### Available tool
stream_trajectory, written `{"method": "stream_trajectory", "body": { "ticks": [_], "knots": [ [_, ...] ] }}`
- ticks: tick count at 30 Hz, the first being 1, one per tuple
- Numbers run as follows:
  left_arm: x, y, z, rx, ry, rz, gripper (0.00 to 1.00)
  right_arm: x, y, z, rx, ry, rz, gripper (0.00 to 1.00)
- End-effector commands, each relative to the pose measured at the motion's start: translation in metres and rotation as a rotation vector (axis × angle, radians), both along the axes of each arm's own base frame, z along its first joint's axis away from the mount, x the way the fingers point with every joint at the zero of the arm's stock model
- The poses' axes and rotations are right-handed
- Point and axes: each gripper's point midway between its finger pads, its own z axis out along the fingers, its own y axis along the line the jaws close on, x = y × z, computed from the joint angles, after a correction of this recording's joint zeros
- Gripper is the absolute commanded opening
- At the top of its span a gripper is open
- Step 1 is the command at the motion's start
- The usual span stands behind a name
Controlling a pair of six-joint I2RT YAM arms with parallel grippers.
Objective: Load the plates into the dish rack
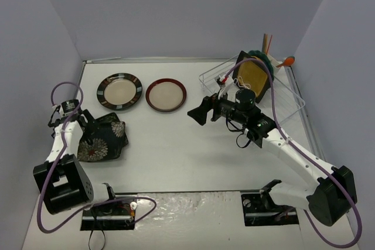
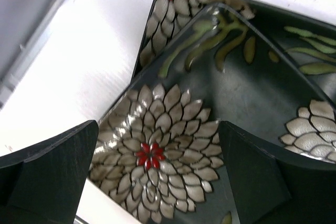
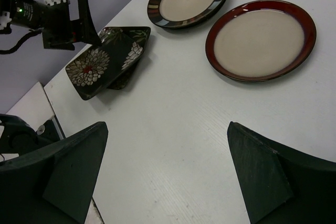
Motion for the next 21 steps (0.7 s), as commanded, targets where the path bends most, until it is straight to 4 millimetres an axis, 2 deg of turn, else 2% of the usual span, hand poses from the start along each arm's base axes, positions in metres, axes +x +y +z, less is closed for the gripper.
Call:
{"method": "stream_trajectory", "body": {
  "ticks": [1,11,21],
  "knots": [
    [0.040,0.025,0.030,0.113,-0.079,-0.103,0.97,-0.012,0.008,0.026,0.068,-0.082,0.071,0.94],
    [0.051,0.025,-0.007,0.038,0.033,-0.159,0.97,-0.020,0.011,0.029,0.086,-0.094,0.108,0.94],
    [0.065,0.008,-0.027,-0.099,0.015,-0.235,0.97,-0.024,0.012,0.032,0.090,-0.099,0.113,0.95]
  ]
}}
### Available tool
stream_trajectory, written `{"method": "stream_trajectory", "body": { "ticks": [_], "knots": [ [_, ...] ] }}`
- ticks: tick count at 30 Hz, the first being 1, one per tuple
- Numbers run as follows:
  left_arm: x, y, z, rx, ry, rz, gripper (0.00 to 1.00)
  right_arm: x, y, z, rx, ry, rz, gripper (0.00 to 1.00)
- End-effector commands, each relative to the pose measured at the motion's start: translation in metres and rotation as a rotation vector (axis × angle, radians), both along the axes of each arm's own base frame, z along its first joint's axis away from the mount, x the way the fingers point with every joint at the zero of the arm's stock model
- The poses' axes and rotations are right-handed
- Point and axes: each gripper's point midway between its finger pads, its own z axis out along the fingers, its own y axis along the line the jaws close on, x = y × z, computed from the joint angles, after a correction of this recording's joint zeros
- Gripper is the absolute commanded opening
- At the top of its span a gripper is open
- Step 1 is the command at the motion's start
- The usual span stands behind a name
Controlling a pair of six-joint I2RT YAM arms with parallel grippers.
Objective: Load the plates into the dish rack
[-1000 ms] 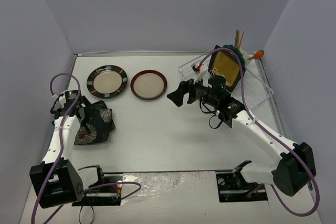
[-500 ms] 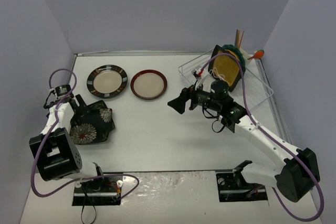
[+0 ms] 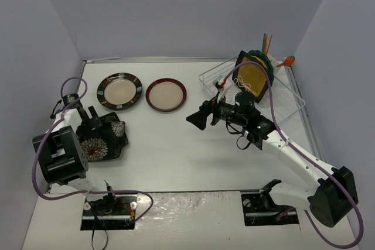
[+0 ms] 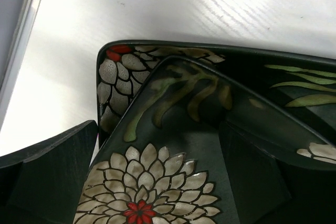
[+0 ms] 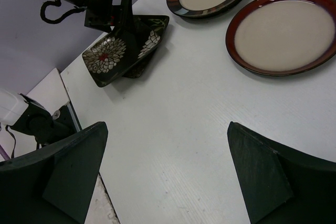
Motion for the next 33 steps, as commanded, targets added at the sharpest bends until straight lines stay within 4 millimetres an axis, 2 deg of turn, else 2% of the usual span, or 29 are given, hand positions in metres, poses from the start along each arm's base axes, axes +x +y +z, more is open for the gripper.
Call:
{"method": "stream_trajectory", "body": {
  "ticks": [1,8,15,20,25,29,33],
  "knots": [
    [0.022,-0.005,0.010,-0.055,-0.077,-0.051,0.97,-0.004,0.004,0.039,0.079,-0.120,0.027,0.95],
    [0.023,-0.028,0.002,-0.171,-0.096,-0.041,0.97,-0.003,0.003,0.045,0.084,-0.136,0.016,0.95],
    [0.020,-0.066,0.005,-0.305,-0.141,0.006,0.94,-0.002,0.004,0.048,0.084,-0.136,0.010,0.95],
    [0.016,-0.108,0.003,-0.381,-0.144,0.031,0.93,0.000,0.006,0.047,0.080,-0.132,0.006,0.95],
    [0.027,-0.161,0.005,-0.457,-0.189,0.064,0.93,-0.001,0.009,0.046,0.077,-0.125,0.009,0.95],
    [0.042,-0.187,0.024,-0.495,-0.262,0.086,0.93,-0.002,0.009,0.046,0.072,-0.122,-0.003,0.95],
    [0.056,-0.226,0.051,-0.514,-0.327,0.027,0.93,-0.006,0.010,0.043,0.062,-0.114,-0.005,0.95]
  ]
}}
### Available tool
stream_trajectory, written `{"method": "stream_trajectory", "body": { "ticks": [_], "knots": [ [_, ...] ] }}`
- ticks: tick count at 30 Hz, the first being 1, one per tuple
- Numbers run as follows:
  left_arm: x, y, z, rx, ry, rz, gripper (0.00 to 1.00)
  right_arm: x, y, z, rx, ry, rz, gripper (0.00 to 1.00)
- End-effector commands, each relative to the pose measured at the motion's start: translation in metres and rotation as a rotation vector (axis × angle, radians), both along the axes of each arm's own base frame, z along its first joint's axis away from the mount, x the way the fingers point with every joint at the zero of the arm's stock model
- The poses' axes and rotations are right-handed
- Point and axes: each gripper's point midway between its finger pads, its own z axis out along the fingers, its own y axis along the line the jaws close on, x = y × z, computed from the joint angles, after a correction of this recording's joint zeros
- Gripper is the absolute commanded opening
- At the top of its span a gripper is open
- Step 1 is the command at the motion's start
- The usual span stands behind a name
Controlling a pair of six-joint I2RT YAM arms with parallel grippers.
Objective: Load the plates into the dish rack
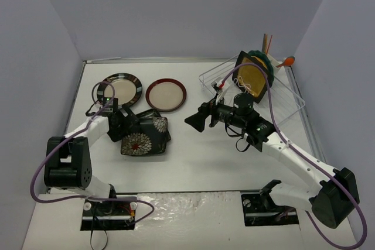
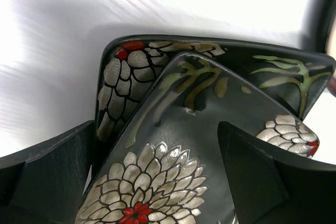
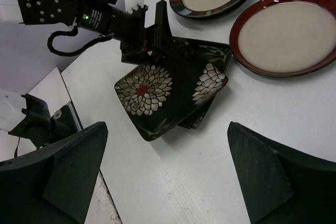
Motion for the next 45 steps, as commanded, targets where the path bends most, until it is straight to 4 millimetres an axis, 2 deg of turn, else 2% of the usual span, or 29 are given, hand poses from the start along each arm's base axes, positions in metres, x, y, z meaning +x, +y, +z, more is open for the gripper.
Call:
{"method": "stream_trajectory", "body": {
  "ticks": [1,3,5,12,18,21,30,37,42,45],
  "knots": [
    [0.037,-0.044,0.058,-0.101,-0.178,0.031,0.93,0.001,0.004,0.038,0.060,-0.100,-0.011,0.95],
    [0.038,-0.053,0.064,-0.095,-0.185,-0.003,0.93,0.000,0.004,0.037,0.056,-0.099,-0.014,0.95],
    [0.034,-0.051,0.067,-0.071,-0.181,-0.023,0.93,-0.001,0.004,0.039,0.055,-0.103,-0.017,0.95],
    [-0.004,-0.034,0.066,0.019,-0.160,-0.069,0.93,-0.004,0.004,0.033,0.025,-0.090,-0.026,0.95],
    [-0.026,-0.050,0.050,-0.056,-0.135,-0.164,0.93,-0.008,0.008,0.026,0.016,-0.061,-0.028,0.95],
    [-0.035,-0.050,0.040,-0.059,-0.115,-0.183,0.93,-0.009,0.011,0.023,0.015,-0.048,-0.023,0.95],
    [-0.047,-0.056,0.019,-0.092,-0.076,-0.218,0.92,-0.020,0.023,0.019,0.007,-0.034,-0.016,0.95],
    [-0.059,-0.058,0.015,-0.115,-0.062,-0.222,0.79,-0.023,0.025,0.019,0.008,-0.033,-0.029,0.95],
    [-0.068,-0.059,0.013,-0.132,-0.044,-0.221,0.58,-0.025,0.029,0.016,0.000,-0.029,-0.028,0.95],
    [-0.072,-0.057,0.017,-0.127,-0.054,-0.215,0.51,-0.027,0.031,0.015,-0.002,-0.029,-0.027,0.95]
  ]
}}
